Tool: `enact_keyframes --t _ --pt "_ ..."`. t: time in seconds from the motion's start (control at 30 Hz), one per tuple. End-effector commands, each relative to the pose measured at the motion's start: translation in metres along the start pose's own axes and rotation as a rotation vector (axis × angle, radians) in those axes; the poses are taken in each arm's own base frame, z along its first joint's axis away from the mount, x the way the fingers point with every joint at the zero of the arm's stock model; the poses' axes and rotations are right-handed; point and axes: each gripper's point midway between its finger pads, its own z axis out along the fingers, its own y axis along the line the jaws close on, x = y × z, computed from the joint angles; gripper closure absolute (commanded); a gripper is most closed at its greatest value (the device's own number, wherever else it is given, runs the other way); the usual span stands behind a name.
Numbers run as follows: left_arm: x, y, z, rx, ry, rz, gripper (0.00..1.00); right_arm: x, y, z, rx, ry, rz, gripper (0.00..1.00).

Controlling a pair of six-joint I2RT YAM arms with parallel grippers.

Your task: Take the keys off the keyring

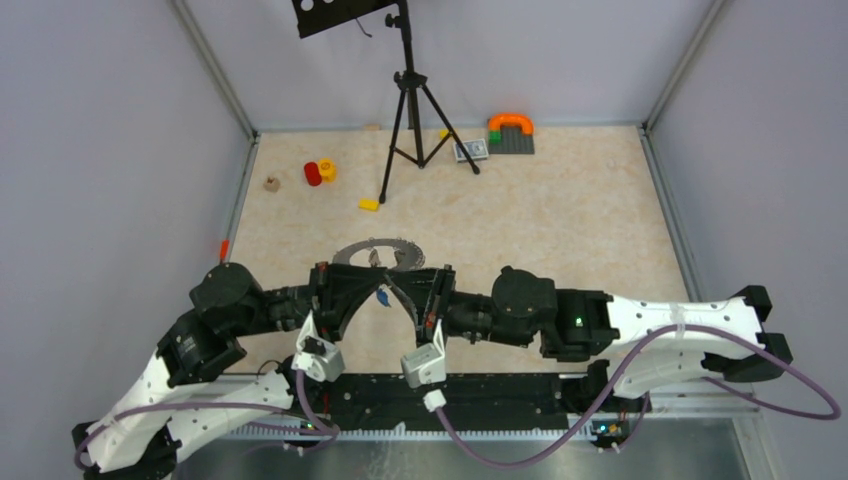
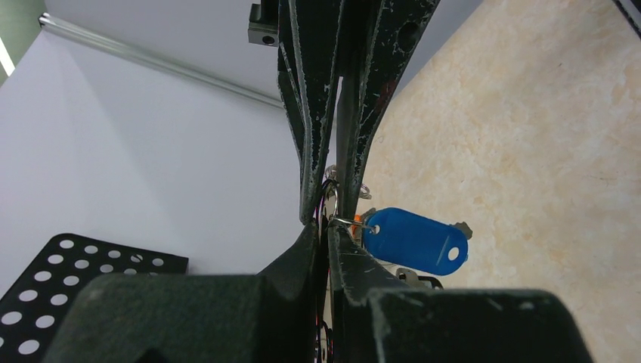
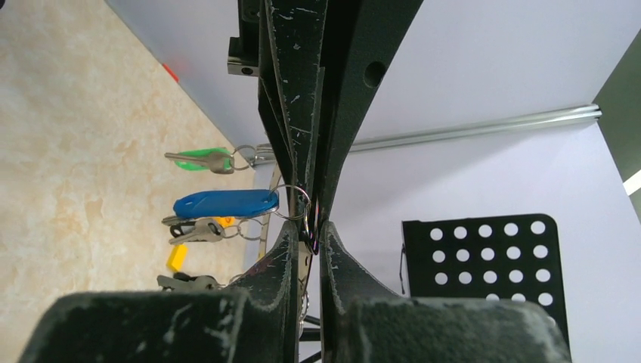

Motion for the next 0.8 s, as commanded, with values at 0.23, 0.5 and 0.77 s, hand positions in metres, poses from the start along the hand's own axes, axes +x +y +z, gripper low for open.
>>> enact_keyframes --t 0.23,0.5,0.77 --pt "-0.023 0.018 -0.007 -0.051 -0.079 0.063 0.82 -0.003 -0.019 -0.007 0.075 0.009 0.04 1.0" --pt "-0.026 0.017 -0.012 -0.056 -0.087 0.059 0.8 -0.003 -0.029 -0.012 0.08 0.009 -0.004 1.0" --pt "-0.024 0.014 -0.014 -0.053 -0.074 0.047 0.8 -0.004 -0.032 -0.016 0.088 0.006 -0.013 1.0"
